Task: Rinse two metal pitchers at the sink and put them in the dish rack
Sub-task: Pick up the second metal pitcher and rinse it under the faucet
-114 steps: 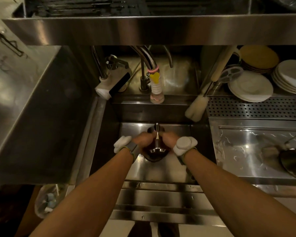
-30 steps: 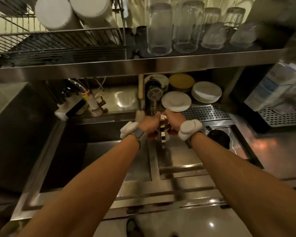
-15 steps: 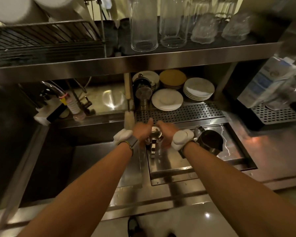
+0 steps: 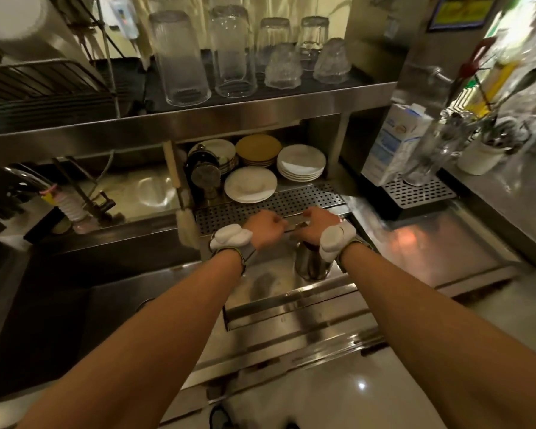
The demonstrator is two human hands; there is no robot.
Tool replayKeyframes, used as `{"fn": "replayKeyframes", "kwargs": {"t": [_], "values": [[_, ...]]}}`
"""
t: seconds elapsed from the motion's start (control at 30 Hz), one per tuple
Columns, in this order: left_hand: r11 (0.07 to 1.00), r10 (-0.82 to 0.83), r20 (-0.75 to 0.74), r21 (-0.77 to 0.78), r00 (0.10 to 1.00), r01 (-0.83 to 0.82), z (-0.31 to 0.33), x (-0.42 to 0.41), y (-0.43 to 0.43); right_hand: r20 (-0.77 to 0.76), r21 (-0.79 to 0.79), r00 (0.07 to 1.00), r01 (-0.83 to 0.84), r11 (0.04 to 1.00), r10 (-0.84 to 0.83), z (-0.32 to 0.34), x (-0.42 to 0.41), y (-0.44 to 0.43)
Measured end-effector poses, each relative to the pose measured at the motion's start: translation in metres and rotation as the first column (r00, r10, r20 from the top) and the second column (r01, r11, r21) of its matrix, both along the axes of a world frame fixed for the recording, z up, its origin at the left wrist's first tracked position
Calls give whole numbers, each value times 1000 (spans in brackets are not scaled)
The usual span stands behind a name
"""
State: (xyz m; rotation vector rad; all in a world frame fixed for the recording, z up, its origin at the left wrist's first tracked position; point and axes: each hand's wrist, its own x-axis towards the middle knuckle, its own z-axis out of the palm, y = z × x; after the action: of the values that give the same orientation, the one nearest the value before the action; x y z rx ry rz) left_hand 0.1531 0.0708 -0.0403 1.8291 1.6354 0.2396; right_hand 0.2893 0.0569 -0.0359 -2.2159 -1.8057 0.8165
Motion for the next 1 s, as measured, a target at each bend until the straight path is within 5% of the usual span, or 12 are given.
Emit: {"fn": "replayKeyframes", "kwargs": {"t": [0.1, 0.33, 0.57, 0.73, 1.0], "values": [[1000, -2, -25, 2, 1000, 2, -4, 8, -7, 168, -64, 986, 28, 998, -17, -25, 18, -7], [1000, 24, 30, -13, 999, -24, -9, -15, -14, 111, -76, 992, 75, 994, -67, -50, 18, 4], [988, 143, 62, 45, 988, -146, 23, -55, -7, 23, 199, 999, -38, 979, 34, 36, -26, 23], [929, 266, 147, 227, 953, -294, 59, -117, 4, -55, 263, 968, -222, 939, 245, 101, -102, 30], [911, 405, -138, 153, 904, -384, 46, -260, -7, -132, 27, 849, -512, 858, 511, 79, -255, 36]]}}
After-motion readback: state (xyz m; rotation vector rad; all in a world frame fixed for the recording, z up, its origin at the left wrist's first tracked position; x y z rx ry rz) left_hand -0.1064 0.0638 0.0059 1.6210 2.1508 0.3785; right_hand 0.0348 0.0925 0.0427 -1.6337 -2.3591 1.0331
